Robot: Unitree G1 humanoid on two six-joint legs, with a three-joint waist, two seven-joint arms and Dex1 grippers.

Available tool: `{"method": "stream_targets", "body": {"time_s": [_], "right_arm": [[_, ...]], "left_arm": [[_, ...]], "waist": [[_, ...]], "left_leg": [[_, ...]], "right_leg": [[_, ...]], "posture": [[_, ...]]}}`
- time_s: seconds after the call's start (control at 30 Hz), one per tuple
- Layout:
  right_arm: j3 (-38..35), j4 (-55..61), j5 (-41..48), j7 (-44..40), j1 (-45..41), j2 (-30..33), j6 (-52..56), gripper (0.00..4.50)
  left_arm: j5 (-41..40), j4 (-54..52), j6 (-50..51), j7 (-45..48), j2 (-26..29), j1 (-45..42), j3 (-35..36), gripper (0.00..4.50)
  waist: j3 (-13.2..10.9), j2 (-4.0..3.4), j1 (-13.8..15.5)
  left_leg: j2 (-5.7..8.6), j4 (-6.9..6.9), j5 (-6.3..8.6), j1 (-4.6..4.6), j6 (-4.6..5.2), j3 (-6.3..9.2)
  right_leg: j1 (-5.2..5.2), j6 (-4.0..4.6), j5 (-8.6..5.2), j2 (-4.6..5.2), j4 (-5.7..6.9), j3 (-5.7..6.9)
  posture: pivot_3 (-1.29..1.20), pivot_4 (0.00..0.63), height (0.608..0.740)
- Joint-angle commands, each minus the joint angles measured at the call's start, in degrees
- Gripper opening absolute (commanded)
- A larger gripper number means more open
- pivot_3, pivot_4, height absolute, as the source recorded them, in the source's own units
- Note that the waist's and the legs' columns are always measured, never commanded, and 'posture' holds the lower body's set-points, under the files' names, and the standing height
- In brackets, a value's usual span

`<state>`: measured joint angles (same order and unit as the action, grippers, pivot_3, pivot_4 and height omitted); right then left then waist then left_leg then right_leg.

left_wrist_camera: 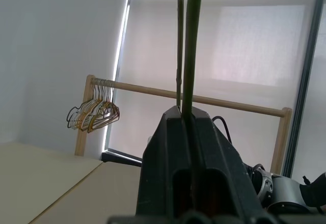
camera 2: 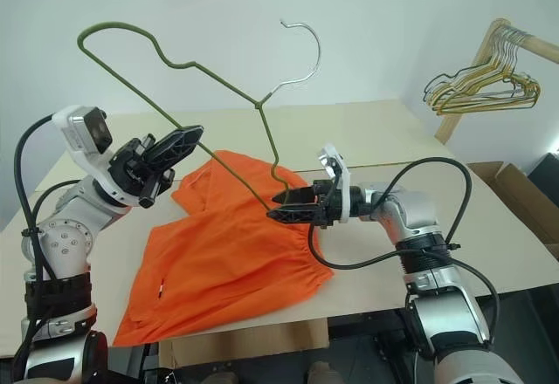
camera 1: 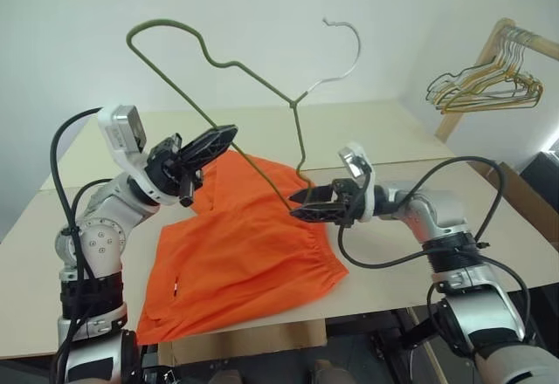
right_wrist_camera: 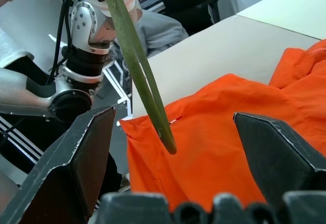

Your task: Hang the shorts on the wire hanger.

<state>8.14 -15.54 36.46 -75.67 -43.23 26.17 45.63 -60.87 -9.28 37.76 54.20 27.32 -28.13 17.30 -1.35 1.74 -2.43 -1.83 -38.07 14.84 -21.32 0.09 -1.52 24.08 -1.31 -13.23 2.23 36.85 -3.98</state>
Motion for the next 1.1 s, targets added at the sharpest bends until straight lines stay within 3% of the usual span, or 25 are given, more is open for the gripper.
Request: {"method": "stream_targets", "body": {"time_s": [0.03,0.1,0.17,0.27,0.57,0.7,0.73,0.87,1.1], "right_arm": [[-2.0,2.7,1.3,-0.2,-1.4,-0.2,0.3,4.36],[-2.2,2.9,1.5,-0.1,-1.5,-0.3,0.6,4.36],[-2.2,3.2,1.5,0.1,-1.5,-0.2,0.5,3.87],[-2.3,3.5,1.5,0.3,-1.4,-0.3,0.4,2.69],[-2.0,4.0,1.3,0.5,-1.1,-0.1,0.3,0.09],[-2.1,4.1,1.0,0.5,-0.9,-0.3,0.2,0.04],[-2.2,4.2,1.0,0.5,-0.8,-0.3,0.3,0.0],[-3.9,5.4,2.4,1.5,-0.1,-0.4,1.2,0.0],[-11.4,10.0,8.0,6.6,5.1,5.0,10.7,0.0]], "left_arm": [[-0.1,-1.4,-0.6,-0.3,0.1,-0.6,-0.2,0.0],[0.0,-1.1,-0.8,-0.1,0.1,-0.6,-0.4,0.0],[0.3,-0.7,-1.1,0.0,0.0,-0.6,-0.5,0.0],[0.6,0.1,-1.5,-0.2,-0.4,-0.8,-0.6,0.0],[4.1,0.2,-3.7,-0.1,-0.9,0.5,-1.6,0.0],[5.4,1.4,-3.1,-2.3,-1.2,0.7,-2.4,0.0],[5.4,1.7,-2.7,-2.7,-1.3,0.7,-2.5,0.52],[9.4,2.9,-3.3,-3.7,-0.6,1.6,-4.4,1.76],[23.6,4.4,-7.6,-1.1,6.7,7.0,-11.4,3.97]], "waist": [[0.0,0.0,0.0],[0.0,0.0,0.0],[0.0,0.0,-0.1],[0.0,0.0,-0.1],[0.0,0.0,-0.2],[0.0,0.0,-0.1],[0.0,0.0,-0.1],[0.0,0.0,-0.1],[0.0,-0.01,-0.1]], "left_leg": [[0.0,0.0,0.0,0.0,0.0,0.0],[0.0,0.0,0.0,0.0,0.0,0.0],[0.0,0.0,0.0,0.0,0.0,-0.01],[0.0,0.0,0.0,0.0,0.0,-0.01],[0.0,0.0,0.0,0.0,0.0,-0.01],[0.0,0.0,0.0,-0.01,0.0,-0.01],[0.0,-0.01,0.0,-0.01,0.0,-0.01],[0.0,-0.01,0.0,0.01,0.0,0.0],[0.0,0.0,0.01,-0.03,0.01,-0.03]], "right_leg": [[0.0,0.0,0.0,0.0,0.0,0.0],[0.0,0.0,0.0,0.0,-0.01,0.0],[0.01,0.0,0.0,0.0,-0.02,0.0],[0.01,0.0,0.0,0.0,-0.01,0.0],[0.01,0.0,0.0,-0.01,-0.01,0.0],[0.0,0.0,0.0,0.0,-0.02,0.0],[-0.01,0.0,0.0,-0.01,-0.02,0.0],[-0.02,0.0,0.0,-0.01,-0.01,0.0],[0.02,0.0,0.0,0.0,-0.07,-0.01]], "posture": [[0.01,0.0,0.74],[0.01,0.0,0.74],[0.01,0.0,0.74],[0.01,0.0,0.74],[0.01,0.0,0.74],[0.01,0.0,0.74],[0.01,0.0,0.74],[0.01,0.0,0.74],[-0.01,0.0,0.74]]}}
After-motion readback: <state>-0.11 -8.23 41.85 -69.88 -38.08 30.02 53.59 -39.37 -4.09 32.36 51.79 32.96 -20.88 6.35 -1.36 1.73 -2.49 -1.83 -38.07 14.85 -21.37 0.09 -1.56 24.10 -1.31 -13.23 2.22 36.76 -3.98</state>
